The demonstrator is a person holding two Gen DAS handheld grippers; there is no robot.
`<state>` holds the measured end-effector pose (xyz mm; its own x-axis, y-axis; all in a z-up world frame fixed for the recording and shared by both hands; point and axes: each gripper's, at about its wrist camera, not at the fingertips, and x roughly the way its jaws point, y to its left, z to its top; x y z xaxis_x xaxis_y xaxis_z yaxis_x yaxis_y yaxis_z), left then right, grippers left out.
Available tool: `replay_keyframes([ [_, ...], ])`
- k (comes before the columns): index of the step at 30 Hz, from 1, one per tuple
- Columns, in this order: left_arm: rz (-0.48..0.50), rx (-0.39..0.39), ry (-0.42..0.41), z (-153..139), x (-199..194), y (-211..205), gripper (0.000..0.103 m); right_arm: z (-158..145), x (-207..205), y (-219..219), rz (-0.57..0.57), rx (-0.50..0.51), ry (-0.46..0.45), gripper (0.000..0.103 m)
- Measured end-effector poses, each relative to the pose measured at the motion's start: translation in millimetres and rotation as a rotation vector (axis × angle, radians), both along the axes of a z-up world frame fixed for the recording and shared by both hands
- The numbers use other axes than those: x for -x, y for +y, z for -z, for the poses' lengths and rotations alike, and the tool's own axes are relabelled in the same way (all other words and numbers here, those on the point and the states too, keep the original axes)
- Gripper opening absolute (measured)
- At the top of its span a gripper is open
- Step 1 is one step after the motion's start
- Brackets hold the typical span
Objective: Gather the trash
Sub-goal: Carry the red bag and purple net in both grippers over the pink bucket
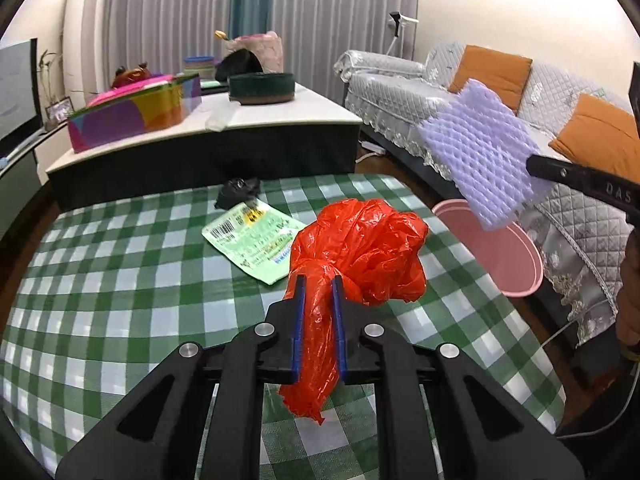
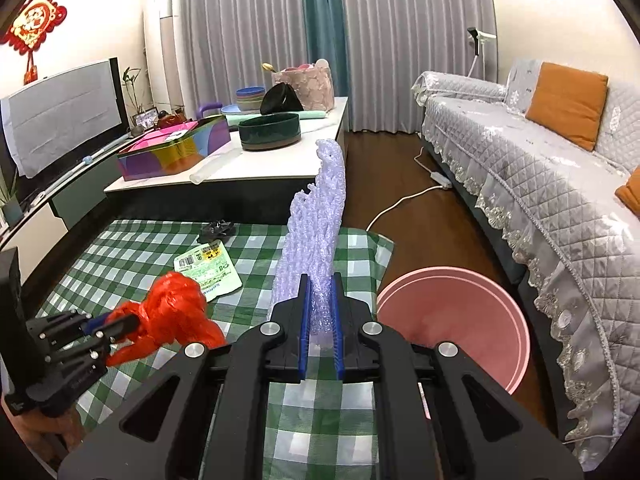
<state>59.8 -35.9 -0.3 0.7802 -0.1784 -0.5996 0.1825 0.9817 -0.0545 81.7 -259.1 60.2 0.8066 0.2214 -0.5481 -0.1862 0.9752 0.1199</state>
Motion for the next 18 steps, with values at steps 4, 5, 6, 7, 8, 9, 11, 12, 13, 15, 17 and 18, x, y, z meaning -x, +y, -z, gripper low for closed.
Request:
replay_keyframes([
  [4, -0.011, 0.005, -0.029, -9.6, -0.3, -4.9, 0.012, -3.7, 5.9, -0.7, 0.005, 0.04, -0.027, 0.01],
  [5, -0.01, 0.007, -0.038, -12.2, -0.9, -8.2, 0.012, -4.5, 7.4, -1.9, 0.008, 0.055, -0.035, 0.01],
  [6, -0.009, 0.007, -0.043, -13.7, -1.7, -11.2, 0.012, -4.7, 8.2, -3.3, 0.011, 0.062, -0.039, 0.01],
  [7, -0.008, 0.006, -0.047, -14.7, -2.2, -13.5, 0.012, -4.9, 8.9, -5.6, 0.015, 0.069, -0.043, 0.01],
  [8, -0.007, 0.006, -0.052, -16.1, -3.2, -17.6, 0.012, -4.9, 9.1, -8.5, 0.021, 0.075, -0.044, 0.01],
  [9, -0.006, 0.007, -0.055, -17.0, -3.8, -20.6, 0.012, -5.0, 9.2, -10.9, 0.026, 0.078, -0.045, 0.01],
  [11, -0.001, 0.01, -0.065, -20.3, -6.3, -28.6, 0.012, -4.5, 8.3, -19.0, 0.044, 0.084, -0.046, 0.01],
  [12, 0.003, 0.012, -0.07, -22.2, -7.8, -32.6, 0.012, -4.6, 8.0, -23.1, 0.053, 0.085, -0.045, 0.01],
  [13, 0.008, 0.015, -0.076, -24.2, -9.5, -37.3, 0.012, -4.4, 7.5, -27.4, 0.063, 0.087, -0.043, 0.01],
  [15, 0.016, 0.019, -0.085, -27.1, -12.5, -46.0, 0.012, -3.0, 5.9, -38.1, 0.089, 0.089, -0.04, 0.01],
  [17, 0.028, 0.025, -0.091, -29.2, -15.8, -55.4, 0.012, -2.1, 4.1, -50.2, 0.115, 0.092, -0.039, 0.01],
  [18, 0.035, 0.027, -0.094, -30.1, -17.2, -60.4, 0.012, -1.8, 3.5, -54.2, 0.124, 0.094, -0.039, 0.01],
])
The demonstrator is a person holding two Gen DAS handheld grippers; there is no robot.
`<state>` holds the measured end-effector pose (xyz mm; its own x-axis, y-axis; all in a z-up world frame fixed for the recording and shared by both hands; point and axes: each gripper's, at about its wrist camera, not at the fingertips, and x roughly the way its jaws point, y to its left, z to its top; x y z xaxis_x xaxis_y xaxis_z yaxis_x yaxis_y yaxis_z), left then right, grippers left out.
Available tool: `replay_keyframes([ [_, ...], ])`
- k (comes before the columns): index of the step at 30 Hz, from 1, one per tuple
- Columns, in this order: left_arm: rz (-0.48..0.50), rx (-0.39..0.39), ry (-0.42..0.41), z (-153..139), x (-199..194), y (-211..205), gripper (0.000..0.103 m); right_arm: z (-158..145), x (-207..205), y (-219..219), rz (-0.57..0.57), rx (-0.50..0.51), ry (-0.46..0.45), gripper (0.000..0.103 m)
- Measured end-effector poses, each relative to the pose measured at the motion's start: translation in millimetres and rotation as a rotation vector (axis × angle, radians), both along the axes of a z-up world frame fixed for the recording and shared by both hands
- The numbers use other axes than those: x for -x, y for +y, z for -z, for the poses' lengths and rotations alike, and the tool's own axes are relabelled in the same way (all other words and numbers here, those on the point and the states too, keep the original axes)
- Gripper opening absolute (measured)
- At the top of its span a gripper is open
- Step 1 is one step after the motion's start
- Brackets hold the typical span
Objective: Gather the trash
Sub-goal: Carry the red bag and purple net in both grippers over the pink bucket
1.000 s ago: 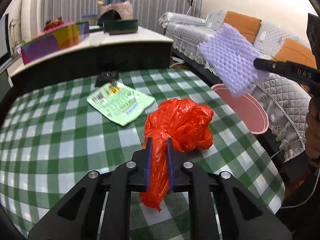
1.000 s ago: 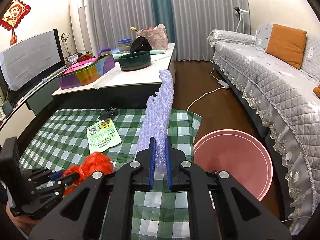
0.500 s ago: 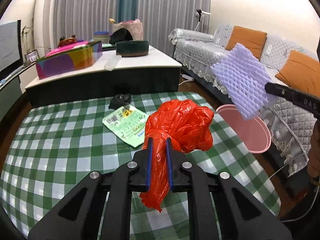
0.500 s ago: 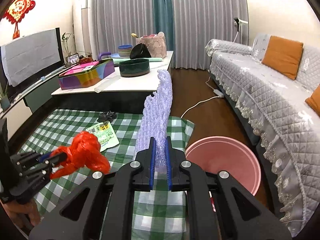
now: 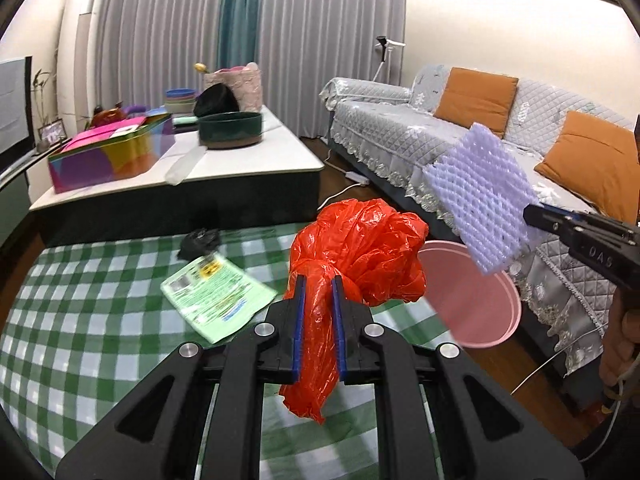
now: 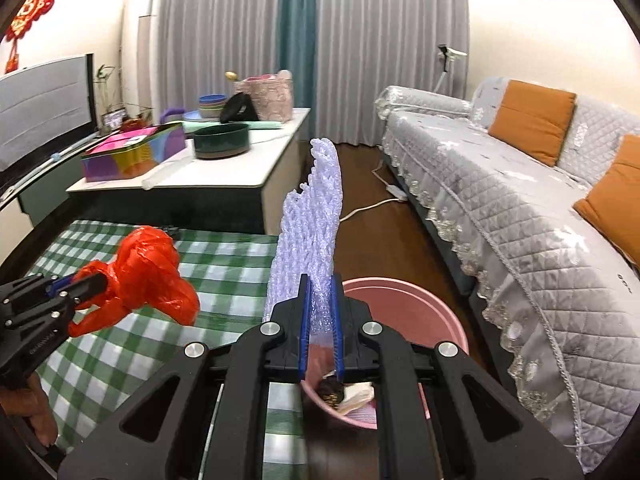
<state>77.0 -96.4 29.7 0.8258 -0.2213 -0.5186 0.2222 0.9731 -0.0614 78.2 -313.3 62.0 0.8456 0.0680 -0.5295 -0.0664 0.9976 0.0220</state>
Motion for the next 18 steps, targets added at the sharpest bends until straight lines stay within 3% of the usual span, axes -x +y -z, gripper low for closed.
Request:
replay_keyframes([
  [18, 0.126, -0.033, 0.007, 14.5, -47.7, -89.8, 0.012, 26.4, -14.7, -70.9, 0.139, 0.044, 0.03, 0.01],
])
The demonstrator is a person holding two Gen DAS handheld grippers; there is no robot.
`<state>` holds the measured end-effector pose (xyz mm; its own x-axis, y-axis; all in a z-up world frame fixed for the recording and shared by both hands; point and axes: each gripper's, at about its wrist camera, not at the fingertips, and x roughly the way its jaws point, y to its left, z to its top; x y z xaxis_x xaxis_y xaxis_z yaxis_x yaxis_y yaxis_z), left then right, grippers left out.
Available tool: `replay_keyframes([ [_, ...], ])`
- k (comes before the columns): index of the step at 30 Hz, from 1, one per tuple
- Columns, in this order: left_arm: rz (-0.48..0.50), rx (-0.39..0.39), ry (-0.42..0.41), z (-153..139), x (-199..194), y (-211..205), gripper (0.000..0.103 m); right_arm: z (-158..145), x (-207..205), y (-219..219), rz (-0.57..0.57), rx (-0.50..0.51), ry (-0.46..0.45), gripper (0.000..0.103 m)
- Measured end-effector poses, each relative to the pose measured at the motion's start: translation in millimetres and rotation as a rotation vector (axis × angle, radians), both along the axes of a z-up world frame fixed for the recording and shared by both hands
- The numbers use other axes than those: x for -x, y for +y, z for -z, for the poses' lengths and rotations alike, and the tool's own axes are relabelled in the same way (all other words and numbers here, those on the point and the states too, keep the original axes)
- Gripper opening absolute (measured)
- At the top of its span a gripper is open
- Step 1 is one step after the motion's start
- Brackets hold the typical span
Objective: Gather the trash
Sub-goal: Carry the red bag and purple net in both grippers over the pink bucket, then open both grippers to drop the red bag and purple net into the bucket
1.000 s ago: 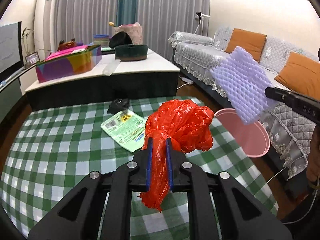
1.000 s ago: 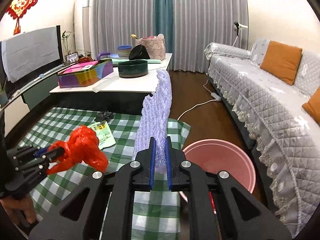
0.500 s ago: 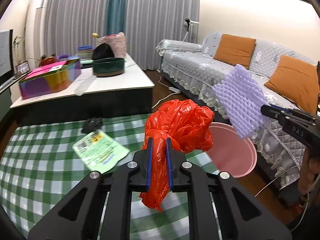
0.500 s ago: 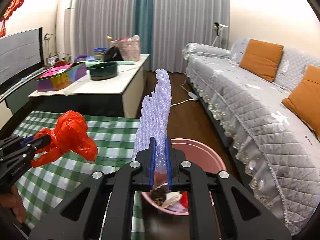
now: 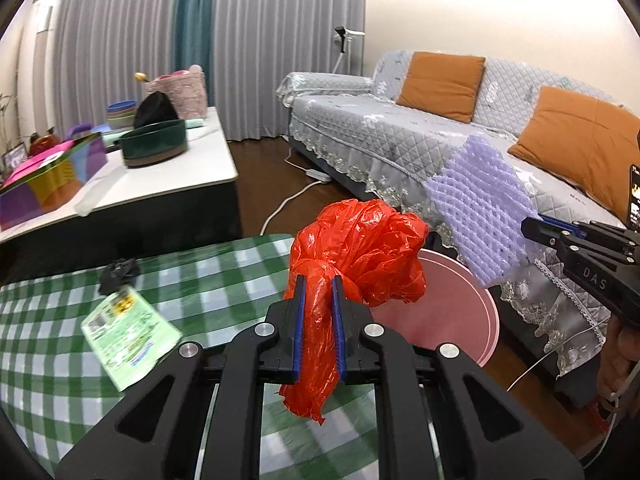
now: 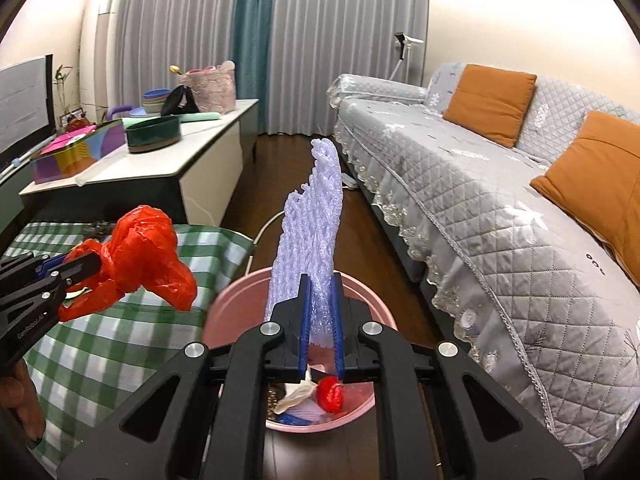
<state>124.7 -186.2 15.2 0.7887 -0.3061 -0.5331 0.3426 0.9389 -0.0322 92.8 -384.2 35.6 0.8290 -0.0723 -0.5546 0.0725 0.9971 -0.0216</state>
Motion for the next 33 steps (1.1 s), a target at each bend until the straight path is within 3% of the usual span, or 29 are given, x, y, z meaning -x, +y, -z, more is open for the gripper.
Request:
replay_keyframes([
  [11, 0.066, -0.053, 0.038, 23.6, -39.5, -51.1, 0.012, 21.1, -23.2, -20.0, 0.049, 0.004, 0.054, 0.01],
  [18, 0.082, -0.048, 0.054, 28.8, -56.3, -62.5, 0.012, 28.1, -30.9, -26.7, 0.065, -0.007, 0.071, 0.011],
  [20, 0.102, -0.032, 0.066, 28.6, -59.7, -64.2, 0.017, 28.1, -31.5, -27.2, 0.078, -0.003, 0.069, 0.013],
  [24, 0.101, -0.018, 0.061, 24.2, -59.7, -59.8, 0.026, 26.3, -31.5, -29.1, 0.106, -0.012, 0.057, 0.049],
  [33, 0.039, -0.018, 0.032, 2.2, -38.4, -20.2, 0.026, 12.4, -27.0, -22.4, 0.104, -0.048, 0.026, 0.05],
])
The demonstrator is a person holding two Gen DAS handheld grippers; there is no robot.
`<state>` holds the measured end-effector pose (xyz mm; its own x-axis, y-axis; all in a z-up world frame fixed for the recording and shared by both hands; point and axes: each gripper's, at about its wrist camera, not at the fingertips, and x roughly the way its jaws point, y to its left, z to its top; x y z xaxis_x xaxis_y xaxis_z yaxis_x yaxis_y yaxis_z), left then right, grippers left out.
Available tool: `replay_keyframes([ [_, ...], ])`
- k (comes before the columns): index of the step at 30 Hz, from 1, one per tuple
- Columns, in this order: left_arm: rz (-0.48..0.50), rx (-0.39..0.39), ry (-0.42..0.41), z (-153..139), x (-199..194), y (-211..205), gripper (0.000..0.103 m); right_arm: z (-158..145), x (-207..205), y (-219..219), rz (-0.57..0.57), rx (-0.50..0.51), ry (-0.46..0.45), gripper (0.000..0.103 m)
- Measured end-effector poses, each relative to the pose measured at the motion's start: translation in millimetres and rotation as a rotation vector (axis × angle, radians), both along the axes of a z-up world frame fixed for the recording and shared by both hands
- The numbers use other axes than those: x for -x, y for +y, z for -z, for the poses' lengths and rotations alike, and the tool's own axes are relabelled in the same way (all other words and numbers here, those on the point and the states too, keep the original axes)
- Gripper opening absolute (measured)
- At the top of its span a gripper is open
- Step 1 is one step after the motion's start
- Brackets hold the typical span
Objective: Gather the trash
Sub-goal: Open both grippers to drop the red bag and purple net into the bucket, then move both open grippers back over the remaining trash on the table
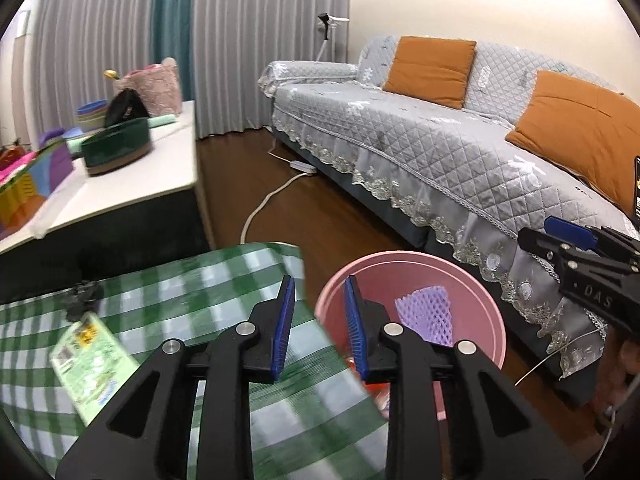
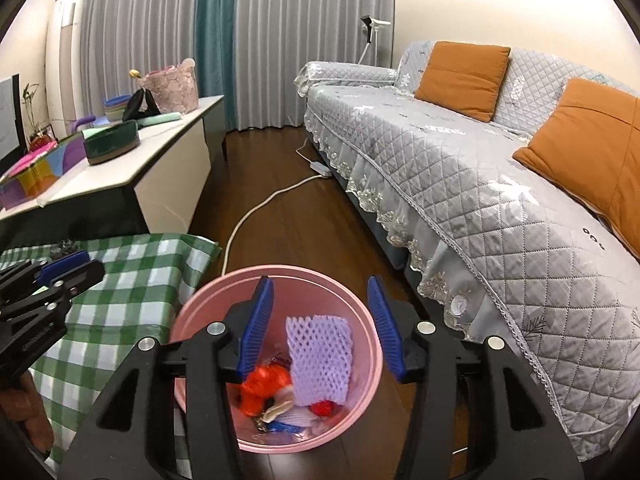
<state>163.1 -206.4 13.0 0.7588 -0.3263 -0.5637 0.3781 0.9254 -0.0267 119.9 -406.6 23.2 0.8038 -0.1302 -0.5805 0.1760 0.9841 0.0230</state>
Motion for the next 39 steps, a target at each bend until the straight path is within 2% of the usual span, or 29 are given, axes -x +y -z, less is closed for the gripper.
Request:
replay_keyframes([
  [14, -0.157, 0.01, -0.042, -27.2, 38.2, 100.1, 0.026, -27.6, 6.5, 67.3, -0.125, -0.031, -0.063, 0.05],
  [21, -0.3, 0.033, -0.036, -20.2, 49.1, 170.0, 0.026, -30.3, 0.1, 108.4, -0.204, -0.042, -0.076, 0.05],
  [29, -0.451, 0.075, -0.004, -6.3, 51.4, 248.8, 0.026, -19.2, -19.7, 162.8, -0.304, -0.077, -0.045, 0.05],
  [33, -0.481, 0.099, 0.011, 2.2, 47.7, 270.5, 0.026, -10.0, -30.8, 188.1, -0.347, -0.092, -0.025, 0.05],
  [39, -0.454, 0.099, 0.006, 10.4, 32.8, 276.8, 0.025, 2.8, -46.3, 209.1, -0.382, -0.118, -0.002, 0.047],
])
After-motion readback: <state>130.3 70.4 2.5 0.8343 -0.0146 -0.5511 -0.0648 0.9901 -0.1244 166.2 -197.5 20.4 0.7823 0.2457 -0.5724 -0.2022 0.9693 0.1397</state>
